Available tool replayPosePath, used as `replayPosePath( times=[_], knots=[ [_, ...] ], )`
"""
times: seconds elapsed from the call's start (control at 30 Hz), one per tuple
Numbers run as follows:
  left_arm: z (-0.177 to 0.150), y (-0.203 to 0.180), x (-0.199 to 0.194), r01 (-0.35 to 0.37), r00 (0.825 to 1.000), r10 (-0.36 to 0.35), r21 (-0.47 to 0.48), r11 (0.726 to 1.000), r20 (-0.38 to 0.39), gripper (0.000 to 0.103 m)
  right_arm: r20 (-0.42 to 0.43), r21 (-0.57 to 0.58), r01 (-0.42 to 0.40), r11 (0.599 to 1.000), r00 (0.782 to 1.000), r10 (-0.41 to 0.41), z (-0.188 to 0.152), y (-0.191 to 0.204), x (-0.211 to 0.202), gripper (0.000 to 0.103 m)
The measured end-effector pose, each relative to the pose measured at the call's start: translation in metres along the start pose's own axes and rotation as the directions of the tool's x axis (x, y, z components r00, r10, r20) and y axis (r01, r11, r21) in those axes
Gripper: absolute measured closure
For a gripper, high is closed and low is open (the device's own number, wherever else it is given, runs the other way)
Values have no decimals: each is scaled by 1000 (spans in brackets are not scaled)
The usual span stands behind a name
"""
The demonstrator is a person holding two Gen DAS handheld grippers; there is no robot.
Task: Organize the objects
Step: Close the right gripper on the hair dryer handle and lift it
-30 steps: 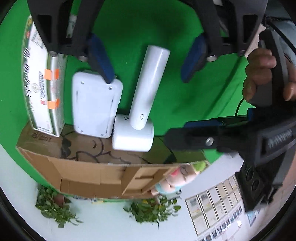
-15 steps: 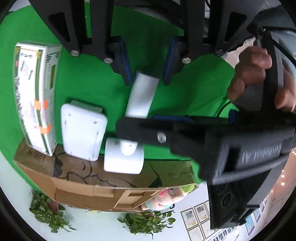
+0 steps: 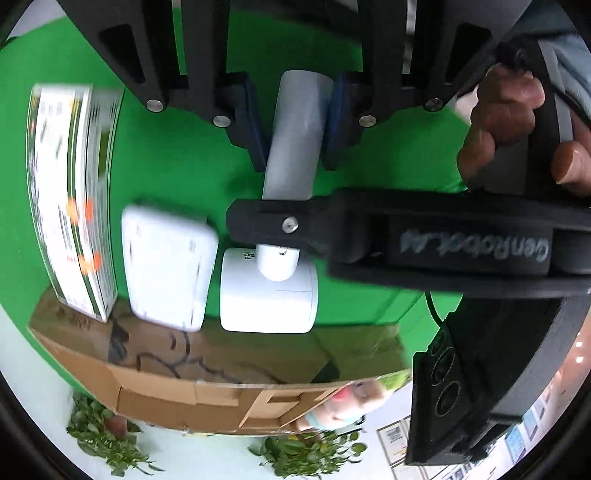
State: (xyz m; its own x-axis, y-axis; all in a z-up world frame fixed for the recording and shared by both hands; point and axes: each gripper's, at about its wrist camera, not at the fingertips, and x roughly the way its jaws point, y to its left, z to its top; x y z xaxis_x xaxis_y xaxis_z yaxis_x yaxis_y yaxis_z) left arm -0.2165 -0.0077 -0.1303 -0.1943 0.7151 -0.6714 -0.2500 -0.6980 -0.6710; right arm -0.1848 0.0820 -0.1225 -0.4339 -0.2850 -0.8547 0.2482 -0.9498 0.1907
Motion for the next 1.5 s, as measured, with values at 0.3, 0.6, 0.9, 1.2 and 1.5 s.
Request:
replayPosePath(
  times=[0.3,0.6,0.9,1.2,1.5],
  knots=[
    [15,-3,8,-41,999,41,-14,999,21,69,-1,40,-5,999,1000,5,26,-6,8,69],
    [13,-29,-11,-80,994,77,41,996,82,71,52,31,61,998,997,-62,40,1,-10,77],
    [30,-86,-61,-121,969,78,172,978,235,73,217,33,85,996,972,-90,58,27,-65,79],
    [72,-109,-101,-138,945,44,273,952,324,73,348,36,124,992,929,-128,65,36,-130,79],
    [109,-135,-115,-168,924,26,345,924,381,73,430,44,155,987,889,-158,106,35,-163,80]
  ],
)
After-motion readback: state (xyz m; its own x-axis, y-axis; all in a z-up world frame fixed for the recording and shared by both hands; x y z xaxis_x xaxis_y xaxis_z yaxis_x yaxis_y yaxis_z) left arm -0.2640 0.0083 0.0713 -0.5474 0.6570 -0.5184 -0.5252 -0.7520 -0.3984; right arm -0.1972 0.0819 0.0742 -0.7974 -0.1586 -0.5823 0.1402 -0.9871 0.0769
